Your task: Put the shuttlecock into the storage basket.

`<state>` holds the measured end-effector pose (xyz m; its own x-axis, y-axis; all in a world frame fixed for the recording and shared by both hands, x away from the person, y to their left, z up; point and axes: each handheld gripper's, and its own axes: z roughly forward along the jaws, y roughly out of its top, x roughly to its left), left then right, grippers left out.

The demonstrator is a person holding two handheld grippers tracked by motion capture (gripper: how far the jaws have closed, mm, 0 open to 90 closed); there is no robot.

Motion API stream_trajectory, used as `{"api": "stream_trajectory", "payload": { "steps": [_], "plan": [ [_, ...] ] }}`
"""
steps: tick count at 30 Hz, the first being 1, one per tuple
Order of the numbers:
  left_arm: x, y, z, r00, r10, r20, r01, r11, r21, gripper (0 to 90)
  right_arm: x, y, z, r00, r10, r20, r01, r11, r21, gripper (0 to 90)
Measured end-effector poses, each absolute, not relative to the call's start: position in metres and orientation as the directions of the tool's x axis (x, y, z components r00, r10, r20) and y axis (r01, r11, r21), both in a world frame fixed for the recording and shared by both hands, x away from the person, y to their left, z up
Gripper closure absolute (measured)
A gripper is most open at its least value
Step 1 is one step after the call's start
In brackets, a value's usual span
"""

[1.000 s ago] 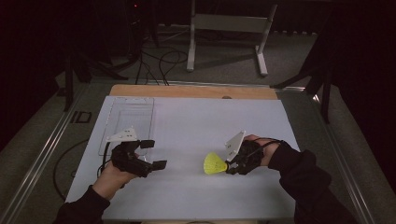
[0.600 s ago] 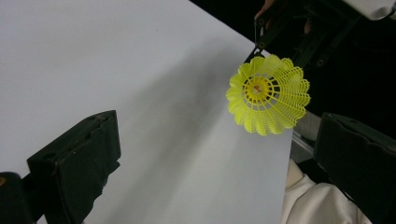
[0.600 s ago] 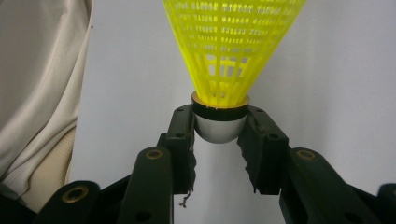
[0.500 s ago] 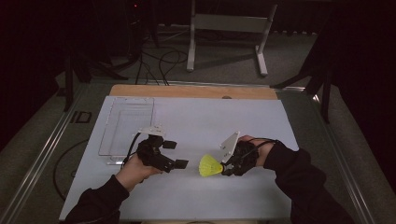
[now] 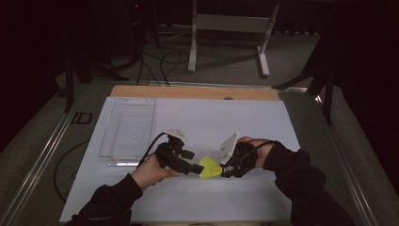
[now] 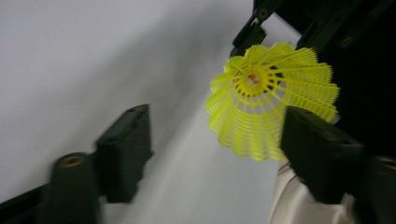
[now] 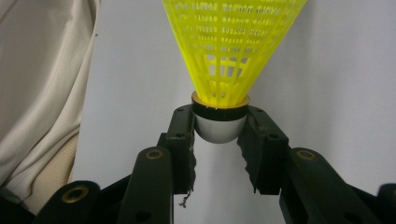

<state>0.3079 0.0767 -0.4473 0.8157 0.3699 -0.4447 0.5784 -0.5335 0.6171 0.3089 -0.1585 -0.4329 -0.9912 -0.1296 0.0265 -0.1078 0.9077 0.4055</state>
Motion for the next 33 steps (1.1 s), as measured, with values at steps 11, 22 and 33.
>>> {"api": "stream_trajectory", "payload": {
  "steps": [11,22,33],
  "plan": [
    [0.319,0.068,-0.453,0.78,0.355,-0.515,0.623,-0.516,0.588,67.6,0.31,-0.155,-0.435,-0.99,-0.137,0.028,-0.114,0.905,0.41,65.9],
    [0.323,0.063,-0.457,0.772,0.324,-0.546,0.626,-0.536,0.566,89.5,0.31,-0.153,-0.436,-0.992,-0.123,0.035,-0.099,0.914,0.394,65.8],
    [0.326,0.068,-0.455,0.759,0.32,-0.567,0.639,-0.532,0.555,90.0,0.308,-0.152,-0.44,-0.997,-0.061,0.045,-0.039,0.921,0.389,38.5]
  ]
}}
